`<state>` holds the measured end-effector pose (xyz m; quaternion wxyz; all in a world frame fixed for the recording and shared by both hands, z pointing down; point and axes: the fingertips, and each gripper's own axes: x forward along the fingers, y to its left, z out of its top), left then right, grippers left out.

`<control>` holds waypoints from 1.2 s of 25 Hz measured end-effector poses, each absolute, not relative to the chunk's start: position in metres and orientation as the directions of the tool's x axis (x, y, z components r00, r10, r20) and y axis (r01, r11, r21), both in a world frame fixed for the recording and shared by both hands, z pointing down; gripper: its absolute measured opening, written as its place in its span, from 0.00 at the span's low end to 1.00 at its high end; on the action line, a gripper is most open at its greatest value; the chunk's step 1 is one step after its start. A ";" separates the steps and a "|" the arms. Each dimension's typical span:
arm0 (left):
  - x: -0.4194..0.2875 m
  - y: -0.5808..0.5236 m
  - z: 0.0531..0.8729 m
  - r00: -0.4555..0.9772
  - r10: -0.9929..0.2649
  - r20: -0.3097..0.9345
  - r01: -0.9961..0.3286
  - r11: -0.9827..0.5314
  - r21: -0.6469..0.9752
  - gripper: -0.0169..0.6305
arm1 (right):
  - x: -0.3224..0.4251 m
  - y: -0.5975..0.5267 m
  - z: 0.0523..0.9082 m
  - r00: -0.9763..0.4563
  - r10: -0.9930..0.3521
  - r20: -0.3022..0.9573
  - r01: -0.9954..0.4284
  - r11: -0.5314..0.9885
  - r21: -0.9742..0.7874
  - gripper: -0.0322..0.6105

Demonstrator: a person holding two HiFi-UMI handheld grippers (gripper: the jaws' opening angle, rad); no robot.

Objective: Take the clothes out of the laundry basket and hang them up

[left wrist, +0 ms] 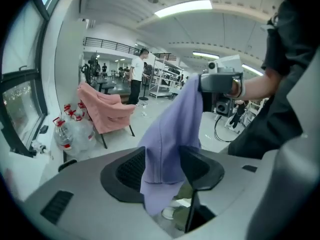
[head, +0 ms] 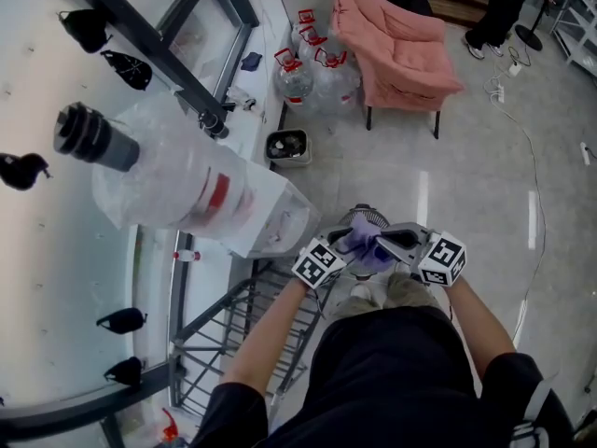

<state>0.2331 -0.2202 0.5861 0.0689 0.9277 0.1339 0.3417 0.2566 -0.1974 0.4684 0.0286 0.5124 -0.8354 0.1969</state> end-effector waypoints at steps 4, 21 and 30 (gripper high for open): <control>0.231 -0.205 0.591 0.715 0.355 0.603 0.209 -0.931 0.299 0.29 | 0.251 -0.179 0.475 -0.465 -0.843 0.270 -0.875 0.393 -0.281 0.05; 0.206 -0.215 0.488 0.837 0.281 0.469 0.182 -0.952 0.245 0.05 | 0.257 -0.154 0.489 -0.351 -0.913 0.209 -0.912 0.284 -0.296 0.05; 0.203 -0.229 0.395 0.890 0.237 0.390 0.191 -0.970 0.152 0.05 | 0.260 -0.151 0.521 -0.292 -0.918 0.267 -0.941 0.226 -0.252 0.30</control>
